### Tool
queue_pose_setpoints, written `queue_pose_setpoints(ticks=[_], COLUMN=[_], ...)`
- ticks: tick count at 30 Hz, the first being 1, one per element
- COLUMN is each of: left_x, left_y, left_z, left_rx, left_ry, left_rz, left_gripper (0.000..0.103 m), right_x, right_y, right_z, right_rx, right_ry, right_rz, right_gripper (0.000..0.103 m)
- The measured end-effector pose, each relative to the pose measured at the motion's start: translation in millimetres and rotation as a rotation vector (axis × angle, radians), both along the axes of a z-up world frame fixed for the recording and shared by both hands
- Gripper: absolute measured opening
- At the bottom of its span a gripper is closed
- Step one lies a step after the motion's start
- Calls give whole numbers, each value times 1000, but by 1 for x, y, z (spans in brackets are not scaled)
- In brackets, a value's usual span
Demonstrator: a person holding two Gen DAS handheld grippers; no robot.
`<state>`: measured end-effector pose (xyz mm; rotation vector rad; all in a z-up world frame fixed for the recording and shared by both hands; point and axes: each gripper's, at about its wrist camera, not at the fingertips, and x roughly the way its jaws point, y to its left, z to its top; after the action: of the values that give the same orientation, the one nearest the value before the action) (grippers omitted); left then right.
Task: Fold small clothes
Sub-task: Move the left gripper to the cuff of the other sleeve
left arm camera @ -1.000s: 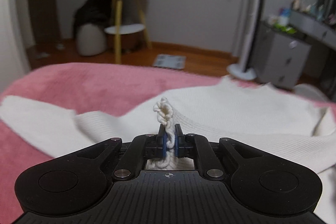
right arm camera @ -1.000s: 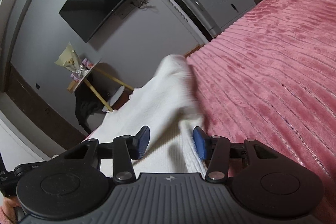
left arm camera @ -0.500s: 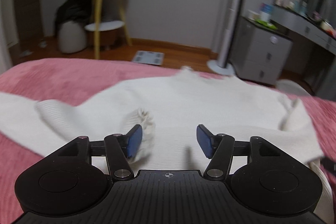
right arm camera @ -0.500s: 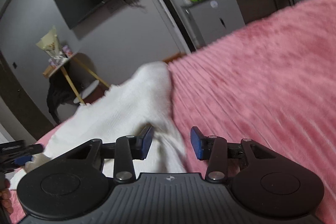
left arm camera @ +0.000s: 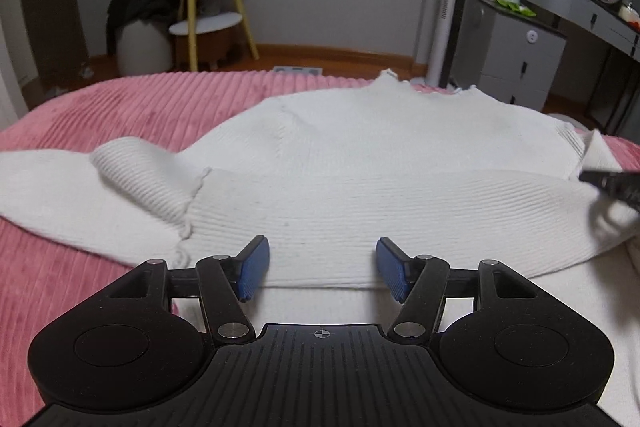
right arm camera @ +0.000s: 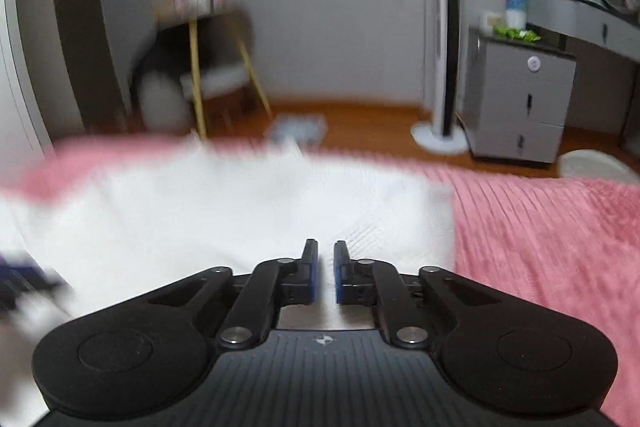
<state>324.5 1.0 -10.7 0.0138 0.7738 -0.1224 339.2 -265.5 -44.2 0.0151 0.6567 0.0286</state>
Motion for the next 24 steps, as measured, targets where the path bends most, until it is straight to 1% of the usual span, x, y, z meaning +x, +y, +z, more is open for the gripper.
queue_pose_setpoints(ticks=[1, 2, 4, 7, 8, 9, 12, 13, 15, 16, 18, 20, 21, 23, 24], left_x=[1, 2, 5, 6, 5, 3, -4, -7, -9, -10, -8, -6, -5, -6, -8], left_y=[0, 0, 0, 2, 4, 7, 17, 21, 27, 28, 29, 31, 34, 43, 50], left_z=[-1, -2, -2, -1, 1, 1, 3, 3, 4, 3, 3, 3, 3, 6, 8], left_rx=[2, 7, 14, 4, -8, -13, 6, 6, -11, -23, -37, -71, -89, -132, -158], left_ry=[-1, -2, -9, -8, -8, -11, -16, -17, -13, -8, 4, 16, 22, 29, 23], left_rz=[-3, -4, -1, 12, 13, 15, 15, 15, 21, 26, 40, 48, 56, 76, 90], left_gripper=[66, 67, 69, 71, 71, 73, 74, 74, 74, 74, 75, 78, 79, 79, 79], right_x=[7, 11, 18, 27, 27, 26, 4, -7, -26, -32, -29, -14, -11, -14, -19], right_y=[-2, -7, -15, -9, -10, -14, -37, -40, -38, -33, -20, -7, -4, 5, 11], right_z=[-6, -12, -18, -21, -20, -17, -8, -4, 3, 3, -3, -21, -28, -22, -16], right_rx=[-51, -77, -89, -176, -162, -113, 86, 127, 168, 179, 158, 89, 67, 17, -3], right_ry=[34, 46, 36, 2, -7, -12, -37, -59, -93, -95, -66, 10, 9, -17, -22], right_rz=[-18, -33, -51, -71, -79, -99, -178, -191, -174, -146, -83, -78, -90, -129, -157], right_gripper=[1, 0, 0, 0, 0, 0, 0, 0, 1, 1, 1, 1, 1, 1, 9])
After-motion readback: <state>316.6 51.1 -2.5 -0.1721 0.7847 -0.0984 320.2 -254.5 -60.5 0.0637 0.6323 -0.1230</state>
